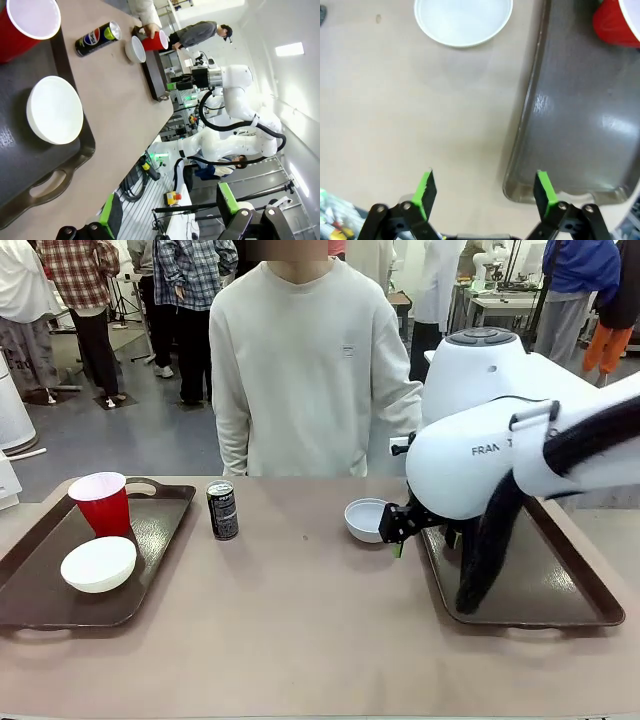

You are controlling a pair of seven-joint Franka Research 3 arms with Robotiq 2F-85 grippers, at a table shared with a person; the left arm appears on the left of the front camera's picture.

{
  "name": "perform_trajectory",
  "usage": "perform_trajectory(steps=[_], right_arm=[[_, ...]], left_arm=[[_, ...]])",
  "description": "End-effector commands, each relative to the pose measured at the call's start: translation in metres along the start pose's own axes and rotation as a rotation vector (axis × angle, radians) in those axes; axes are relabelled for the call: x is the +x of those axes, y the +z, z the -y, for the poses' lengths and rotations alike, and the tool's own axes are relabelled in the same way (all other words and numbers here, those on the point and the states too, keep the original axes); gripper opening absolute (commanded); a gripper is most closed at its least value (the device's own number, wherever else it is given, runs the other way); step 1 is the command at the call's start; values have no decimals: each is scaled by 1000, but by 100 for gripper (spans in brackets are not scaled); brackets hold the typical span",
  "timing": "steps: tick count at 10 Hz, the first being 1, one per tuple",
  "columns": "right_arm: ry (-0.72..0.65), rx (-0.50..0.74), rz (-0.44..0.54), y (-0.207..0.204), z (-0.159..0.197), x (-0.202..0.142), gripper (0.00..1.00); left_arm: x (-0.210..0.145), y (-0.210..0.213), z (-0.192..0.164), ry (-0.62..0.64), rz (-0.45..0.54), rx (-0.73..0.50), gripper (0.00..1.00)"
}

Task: Prepare tableware on both trays.
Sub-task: Pick up a Picnic Bowl from the table and place it on a Handle tray.

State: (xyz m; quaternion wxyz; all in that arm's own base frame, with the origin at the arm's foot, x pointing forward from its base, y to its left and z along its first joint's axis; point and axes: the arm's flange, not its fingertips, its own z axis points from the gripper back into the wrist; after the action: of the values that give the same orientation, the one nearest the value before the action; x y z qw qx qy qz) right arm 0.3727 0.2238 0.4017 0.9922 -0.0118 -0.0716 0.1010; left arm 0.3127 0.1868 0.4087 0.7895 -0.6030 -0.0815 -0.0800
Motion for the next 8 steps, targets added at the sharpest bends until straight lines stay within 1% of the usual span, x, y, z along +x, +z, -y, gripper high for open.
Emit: perform_trajectory(steps=[1,2,3,5,8], right_arm=[[-5,36,-6,-3,-2,27,100],[-2,52,11,-2,-2,40,100],[-19,58,25,-1,0,61,100],[2,78,42,-7,1,88,100],[-14,130,42,-29,22,136,100]], left_arm=[[-2,3,0,-24,-3,-7,100],[-2,3,0,-24,-3,-7,100],[-2,3,0,-24,-3,-7,100],[-2,3,0,-24,-3,-7,100],[-2,3,0,-24,-3,-7,100]])
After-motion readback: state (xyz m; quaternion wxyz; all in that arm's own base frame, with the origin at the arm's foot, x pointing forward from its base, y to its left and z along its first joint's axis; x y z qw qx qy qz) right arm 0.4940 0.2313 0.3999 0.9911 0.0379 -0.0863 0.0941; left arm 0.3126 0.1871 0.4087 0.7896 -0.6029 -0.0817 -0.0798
